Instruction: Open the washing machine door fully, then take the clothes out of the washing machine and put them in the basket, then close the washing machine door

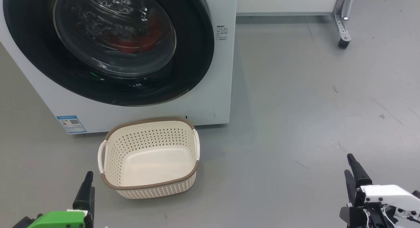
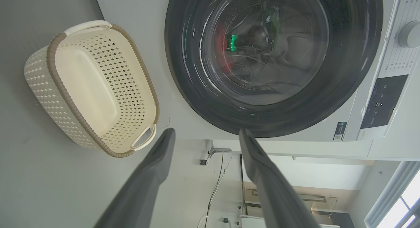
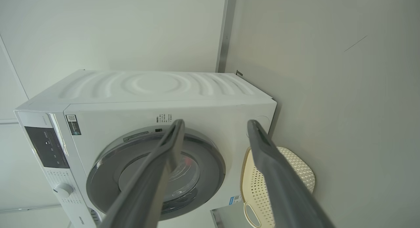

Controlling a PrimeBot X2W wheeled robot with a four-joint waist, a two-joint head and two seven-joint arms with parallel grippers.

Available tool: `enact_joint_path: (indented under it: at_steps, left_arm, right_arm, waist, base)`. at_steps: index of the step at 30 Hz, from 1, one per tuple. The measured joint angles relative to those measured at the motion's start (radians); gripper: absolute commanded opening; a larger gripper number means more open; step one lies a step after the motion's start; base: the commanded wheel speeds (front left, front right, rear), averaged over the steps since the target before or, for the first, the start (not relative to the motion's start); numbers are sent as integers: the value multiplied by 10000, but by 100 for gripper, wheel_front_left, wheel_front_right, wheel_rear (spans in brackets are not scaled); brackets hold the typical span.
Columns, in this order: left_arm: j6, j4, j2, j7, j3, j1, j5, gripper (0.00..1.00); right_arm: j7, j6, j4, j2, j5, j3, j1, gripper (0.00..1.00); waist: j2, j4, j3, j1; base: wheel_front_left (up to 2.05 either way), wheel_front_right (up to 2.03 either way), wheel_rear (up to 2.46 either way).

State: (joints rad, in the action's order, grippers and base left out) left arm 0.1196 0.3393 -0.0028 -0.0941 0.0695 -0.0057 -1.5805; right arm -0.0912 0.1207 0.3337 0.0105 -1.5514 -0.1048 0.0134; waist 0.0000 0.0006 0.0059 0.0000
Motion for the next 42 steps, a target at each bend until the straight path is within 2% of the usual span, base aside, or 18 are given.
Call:
enact_joint_path:
  at_steps: [20,34,42]
  left_arm:
    - [0,-132,577,880,-792,-278,1473,100]
    - [2,199,1135,1448,-1615,-576,3461,100]
    - [2,274,1164,1720,-1756,-622,4656,100]
  right_arm:
    - [807,2,29,577,1889,1099,589,100]
    - [1373,0,520,1058,4092,2203,1158,100]
    - [1611,-94,863,1317,5350,2909,1455,100]
  waist:
    - [0,3,30,0]
    - [0,-23,37,0]
    - [0,-52,35,0]
  base:
    - [0,0,0]
    - [0,0,0]
    - [0,0,0]
